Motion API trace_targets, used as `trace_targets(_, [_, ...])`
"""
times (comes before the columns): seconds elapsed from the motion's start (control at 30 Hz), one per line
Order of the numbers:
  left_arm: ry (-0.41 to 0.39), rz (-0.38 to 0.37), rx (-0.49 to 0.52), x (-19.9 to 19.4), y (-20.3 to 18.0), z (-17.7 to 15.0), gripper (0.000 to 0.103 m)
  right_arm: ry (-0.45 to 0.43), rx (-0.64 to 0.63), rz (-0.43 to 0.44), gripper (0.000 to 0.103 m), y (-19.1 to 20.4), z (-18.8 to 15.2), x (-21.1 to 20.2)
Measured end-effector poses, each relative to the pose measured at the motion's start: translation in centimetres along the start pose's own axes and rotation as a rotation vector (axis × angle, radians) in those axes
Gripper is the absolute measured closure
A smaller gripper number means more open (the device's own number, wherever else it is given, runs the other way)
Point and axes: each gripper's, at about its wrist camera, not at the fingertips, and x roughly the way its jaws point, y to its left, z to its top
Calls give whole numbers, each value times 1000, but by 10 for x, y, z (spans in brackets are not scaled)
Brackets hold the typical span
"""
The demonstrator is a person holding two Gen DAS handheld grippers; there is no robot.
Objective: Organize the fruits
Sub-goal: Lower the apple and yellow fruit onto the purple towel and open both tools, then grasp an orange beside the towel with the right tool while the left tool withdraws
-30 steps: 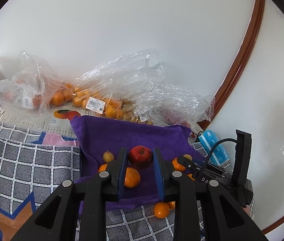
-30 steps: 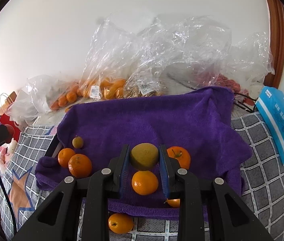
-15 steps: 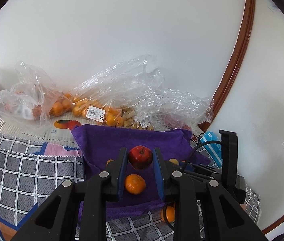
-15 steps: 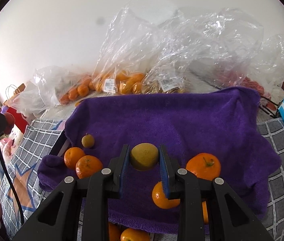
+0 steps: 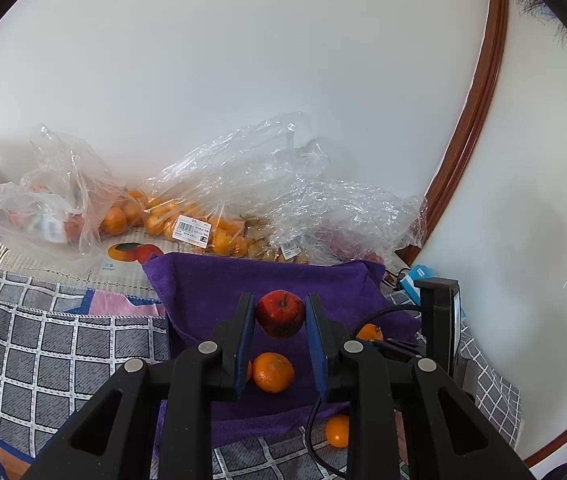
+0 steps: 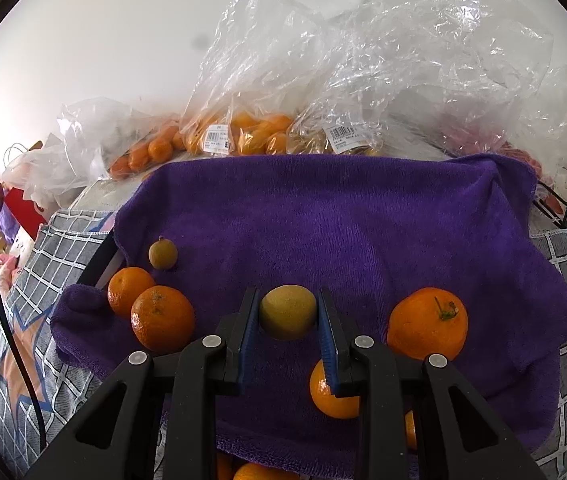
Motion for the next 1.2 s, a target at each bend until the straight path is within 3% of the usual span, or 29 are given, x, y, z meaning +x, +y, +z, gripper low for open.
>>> trace_targets(0.27, [37, 44, 0, 14, 3, -5, 79, 1, 2, -6, 73, -2, -1, -3])
trace_targets(0.8, [321, 127, -44, 70, 7, -57, 79, -62, 91, -26, 70, -29, -6, -43])
trace_targets(1.1, [351, 158, -22, 76, 3, -58, 78, -58, 97, -54, 70, -30, -32, -73])
trace_targets(1.2, [361, 165, -19, 71, 4, -55, 71, -57, 89, -68, 70, -28, -38, -80])
